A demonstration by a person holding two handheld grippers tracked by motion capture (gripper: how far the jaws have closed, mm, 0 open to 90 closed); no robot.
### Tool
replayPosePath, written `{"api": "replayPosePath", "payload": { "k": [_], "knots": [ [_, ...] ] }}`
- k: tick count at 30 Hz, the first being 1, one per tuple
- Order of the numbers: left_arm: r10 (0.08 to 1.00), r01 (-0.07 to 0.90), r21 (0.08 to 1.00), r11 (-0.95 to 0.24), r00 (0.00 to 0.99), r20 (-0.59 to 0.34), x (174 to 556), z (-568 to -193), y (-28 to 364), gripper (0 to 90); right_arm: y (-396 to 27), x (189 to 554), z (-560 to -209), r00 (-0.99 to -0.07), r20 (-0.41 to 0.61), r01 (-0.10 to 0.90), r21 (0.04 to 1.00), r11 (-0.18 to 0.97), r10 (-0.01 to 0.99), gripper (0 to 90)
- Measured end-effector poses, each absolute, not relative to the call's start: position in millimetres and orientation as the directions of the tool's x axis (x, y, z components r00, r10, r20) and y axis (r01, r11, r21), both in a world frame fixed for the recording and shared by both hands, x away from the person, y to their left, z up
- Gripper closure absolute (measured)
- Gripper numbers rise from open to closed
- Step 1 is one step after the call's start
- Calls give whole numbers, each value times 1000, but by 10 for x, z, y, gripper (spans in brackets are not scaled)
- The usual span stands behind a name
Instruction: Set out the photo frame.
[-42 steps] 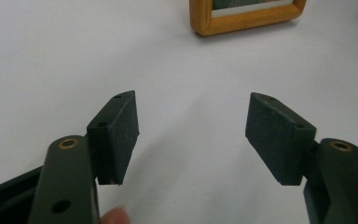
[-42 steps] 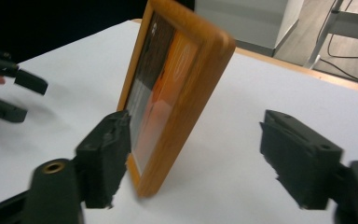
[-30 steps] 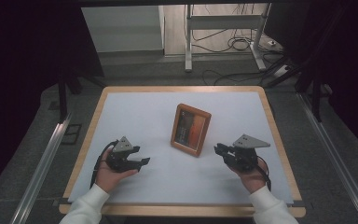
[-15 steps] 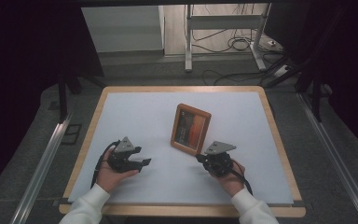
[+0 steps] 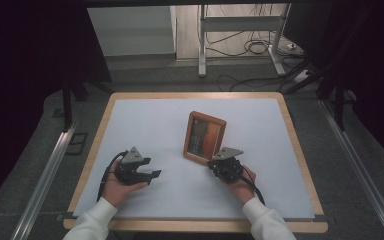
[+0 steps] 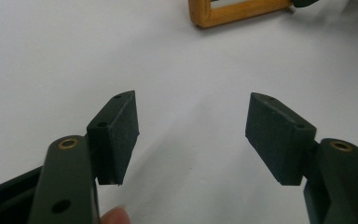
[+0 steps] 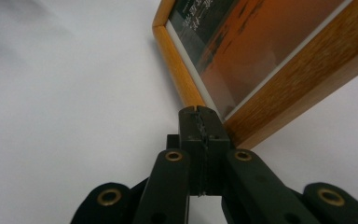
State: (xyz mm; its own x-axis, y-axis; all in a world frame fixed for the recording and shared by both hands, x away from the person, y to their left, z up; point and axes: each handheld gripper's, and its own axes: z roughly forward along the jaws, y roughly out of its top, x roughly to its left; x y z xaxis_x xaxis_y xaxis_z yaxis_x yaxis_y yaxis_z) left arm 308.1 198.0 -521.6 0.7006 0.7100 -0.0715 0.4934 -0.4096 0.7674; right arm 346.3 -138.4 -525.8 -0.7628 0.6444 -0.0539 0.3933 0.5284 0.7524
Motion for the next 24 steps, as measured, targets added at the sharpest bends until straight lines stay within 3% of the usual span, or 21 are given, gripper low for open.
{"api": "replayPosePath", "payload": {
  "k": [24],
  "knots": [
    [704, 499, 756, -425, 706, -70, 3096, -5242, 1966, 339, -1634, 3570, -5254, -728, -43, 418, 763, 492, 685, 898]
  ]
}}
